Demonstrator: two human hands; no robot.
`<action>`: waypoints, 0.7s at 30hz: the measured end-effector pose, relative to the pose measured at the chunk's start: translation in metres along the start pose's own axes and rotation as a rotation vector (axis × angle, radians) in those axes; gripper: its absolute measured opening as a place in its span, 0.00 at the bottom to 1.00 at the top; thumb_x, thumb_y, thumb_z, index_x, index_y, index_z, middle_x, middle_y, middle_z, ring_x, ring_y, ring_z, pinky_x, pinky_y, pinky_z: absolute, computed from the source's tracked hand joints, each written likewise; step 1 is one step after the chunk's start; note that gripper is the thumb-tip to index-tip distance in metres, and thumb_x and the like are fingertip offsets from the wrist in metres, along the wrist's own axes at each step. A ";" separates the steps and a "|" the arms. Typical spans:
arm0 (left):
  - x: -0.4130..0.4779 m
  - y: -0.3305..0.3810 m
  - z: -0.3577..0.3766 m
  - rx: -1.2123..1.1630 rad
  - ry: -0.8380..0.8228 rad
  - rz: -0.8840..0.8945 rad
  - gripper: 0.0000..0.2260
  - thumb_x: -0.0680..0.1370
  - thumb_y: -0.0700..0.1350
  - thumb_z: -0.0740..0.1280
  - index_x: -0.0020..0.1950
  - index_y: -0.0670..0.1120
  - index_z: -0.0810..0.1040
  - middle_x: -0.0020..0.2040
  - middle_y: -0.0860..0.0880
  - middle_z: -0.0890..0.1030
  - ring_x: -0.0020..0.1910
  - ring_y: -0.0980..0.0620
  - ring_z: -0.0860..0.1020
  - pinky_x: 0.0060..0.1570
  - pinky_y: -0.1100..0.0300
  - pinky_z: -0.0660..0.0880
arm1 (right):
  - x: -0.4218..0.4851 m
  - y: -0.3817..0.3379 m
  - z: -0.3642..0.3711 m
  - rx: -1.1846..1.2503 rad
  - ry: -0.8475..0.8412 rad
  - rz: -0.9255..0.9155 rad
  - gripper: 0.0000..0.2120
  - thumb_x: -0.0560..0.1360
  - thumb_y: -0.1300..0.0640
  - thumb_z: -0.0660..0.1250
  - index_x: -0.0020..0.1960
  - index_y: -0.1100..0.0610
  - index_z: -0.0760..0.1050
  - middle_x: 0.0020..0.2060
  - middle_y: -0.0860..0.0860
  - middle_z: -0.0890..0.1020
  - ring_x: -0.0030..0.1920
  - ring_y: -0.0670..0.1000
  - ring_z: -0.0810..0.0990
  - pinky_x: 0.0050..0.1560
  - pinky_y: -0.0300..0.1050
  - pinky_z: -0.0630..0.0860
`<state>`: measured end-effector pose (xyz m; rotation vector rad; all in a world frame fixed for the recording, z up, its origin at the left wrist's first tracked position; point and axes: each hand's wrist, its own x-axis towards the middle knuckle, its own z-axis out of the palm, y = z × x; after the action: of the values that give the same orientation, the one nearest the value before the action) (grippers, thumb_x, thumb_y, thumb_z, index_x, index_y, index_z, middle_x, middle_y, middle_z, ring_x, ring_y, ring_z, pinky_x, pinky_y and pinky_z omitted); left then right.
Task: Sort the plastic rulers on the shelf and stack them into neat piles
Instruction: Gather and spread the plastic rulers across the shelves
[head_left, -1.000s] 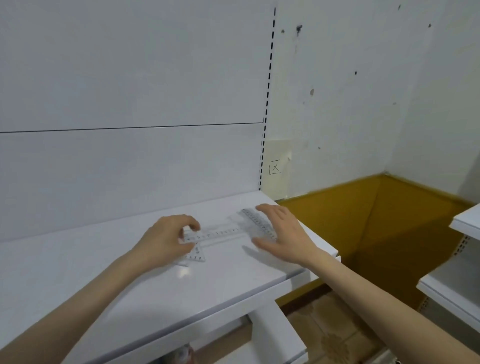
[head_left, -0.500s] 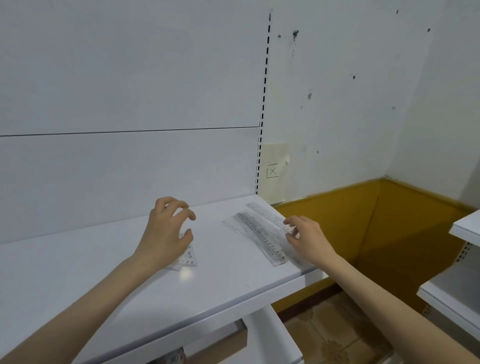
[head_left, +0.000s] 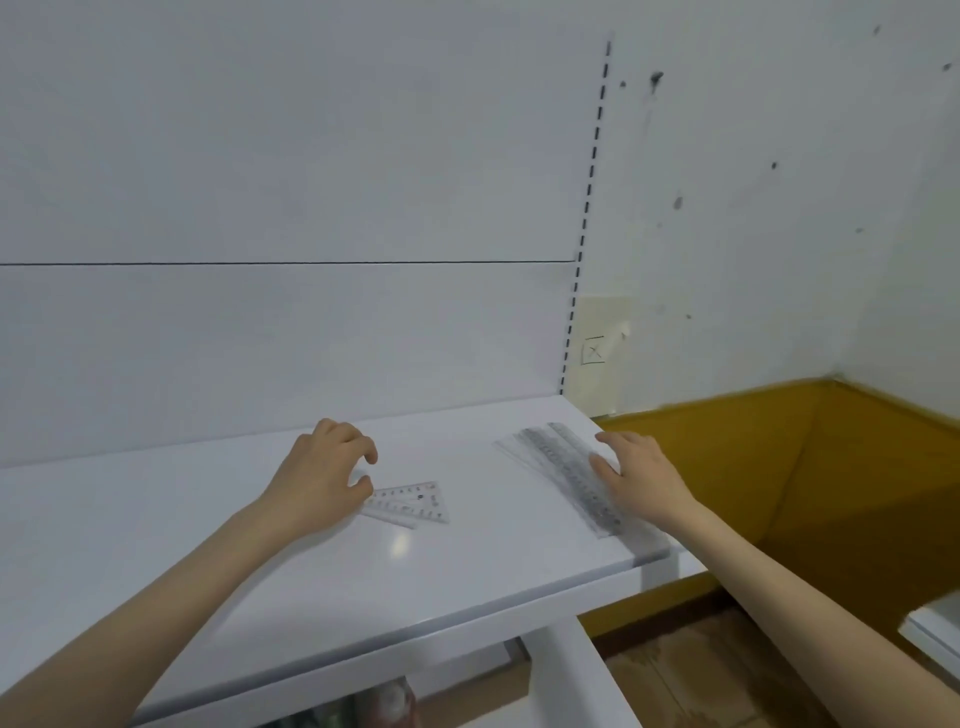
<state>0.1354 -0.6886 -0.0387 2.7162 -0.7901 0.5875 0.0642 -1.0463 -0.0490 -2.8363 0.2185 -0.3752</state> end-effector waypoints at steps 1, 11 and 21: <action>-0.005 -0.006 -0.004 0.008 -0.007 -0.021 0.09 0.75 0.44 0.65 0.56 0.47 0.77 0.59 0.51 0.75 0.64 0.50 0.66 0.57 0.58 0.65 | 0.003 -0.009 0.000 0.015 0.016 -0.039 0.22 0.82 0.48 0.55 0.72 0.56 0.65 0.70 0.53 0.70 0.70 0.55 0.65 0.68 0.49 0.63; -0.122 -0.125 -0.096 0.140 0.045 -0.324 0.11 0.77 0.46 0.63 0.58 0.46 0.75 0.61 0.49 0.74 0.63 0.50 0.65 0.58 0.58 0.65 | 0.031 -0.230 0.056 0.149 -0.055 -0.384 0.15 0.77 0.51 0.63 0.62 0.53 0.75 0.60 0.51 0.78 0.61 0.53 0.73 0.56 0.47 0.70; -0.359 -0.292 -0.223 0.225 0.150 -0.780 0.08 0.76 0.47 0.66 0.54 0.48 0.77 0.59 0.50 0.75 0.62 0.49 0.67 0.60 0.57 0.66 | -0.040 -0.560 0.129 0.322 -0.297 -0.898 0.09 0.76 0.57 0.66 0.55 0.55 0.80 0.57 0.52 0.80 0.56 0.51 0.77 0.57 0.44 0.73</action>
<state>-0.0474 -0.2085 -0.0373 2.8108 0.4006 0.6897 0.1247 -0.4745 -0.0189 -2.4531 -1.0892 -0.1221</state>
